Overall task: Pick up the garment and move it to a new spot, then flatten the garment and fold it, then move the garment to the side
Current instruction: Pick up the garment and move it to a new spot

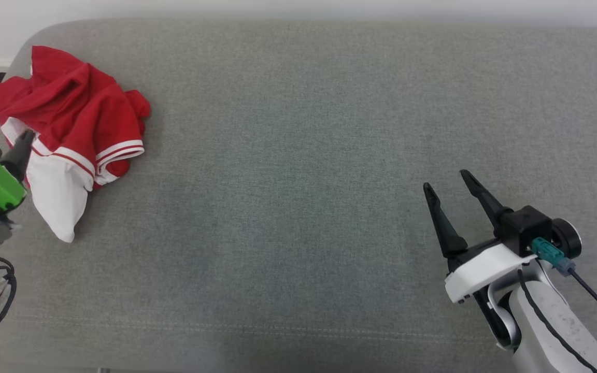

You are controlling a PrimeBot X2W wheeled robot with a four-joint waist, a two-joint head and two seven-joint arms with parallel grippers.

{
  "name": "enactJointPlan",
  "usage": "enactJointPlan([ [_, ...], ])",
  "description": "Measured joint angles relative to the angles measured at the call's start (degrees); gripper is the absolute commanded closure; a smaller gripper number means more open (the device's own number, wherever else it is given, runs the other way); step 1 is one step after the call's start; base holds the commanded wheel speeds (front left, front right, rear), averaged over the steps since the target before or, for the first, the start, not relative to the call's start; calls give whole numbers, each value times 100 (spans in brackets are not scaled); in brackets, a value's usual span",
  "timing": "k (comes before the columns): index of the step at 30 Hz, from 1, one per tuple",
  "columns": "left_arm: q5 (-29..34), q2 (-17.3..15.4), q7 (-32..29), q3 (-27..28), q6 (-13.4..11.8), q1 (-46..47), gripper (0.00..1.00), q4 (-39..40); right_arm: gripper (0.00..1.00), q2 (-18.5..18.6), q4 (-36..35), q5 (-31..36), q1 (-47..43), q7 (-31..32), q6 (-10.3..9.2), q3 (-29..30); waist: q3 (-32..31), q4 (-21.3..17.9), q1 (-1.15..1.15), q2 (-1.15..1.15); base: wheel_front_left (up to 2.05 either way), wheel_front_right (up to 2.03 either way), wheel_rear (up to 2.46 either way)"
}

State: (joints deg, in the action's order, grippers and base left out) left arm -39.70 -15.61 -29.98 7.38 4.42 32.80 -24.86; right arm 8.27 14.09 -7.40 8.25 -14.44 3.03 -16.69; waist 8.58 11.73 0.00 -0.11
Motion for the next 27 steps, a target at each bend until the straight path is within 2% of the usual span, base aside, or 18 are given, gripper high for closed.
enactJointPlan([
  [3,186,-8,-176,-201,2,18,0,-218,0,26,-26,7,125,0,1,45,157,-96,0,0,0,0,0],
  [10,267,-58,-276,-271,5,36,0,-531,0,41,-32,7,219,0,49,137,325,-201,0,0,0,0,0],
  [15,275,-178,-277,-245,8,69,0,-623,0,48,-49,7,307,0,51,140,414,-235,0,0,0,0,0],
  [27,213,-143,-269,-179,12,456,0,-933,0,104,-82,64,499,-14,101,164,832,-361,0,0,0,0,0],
])
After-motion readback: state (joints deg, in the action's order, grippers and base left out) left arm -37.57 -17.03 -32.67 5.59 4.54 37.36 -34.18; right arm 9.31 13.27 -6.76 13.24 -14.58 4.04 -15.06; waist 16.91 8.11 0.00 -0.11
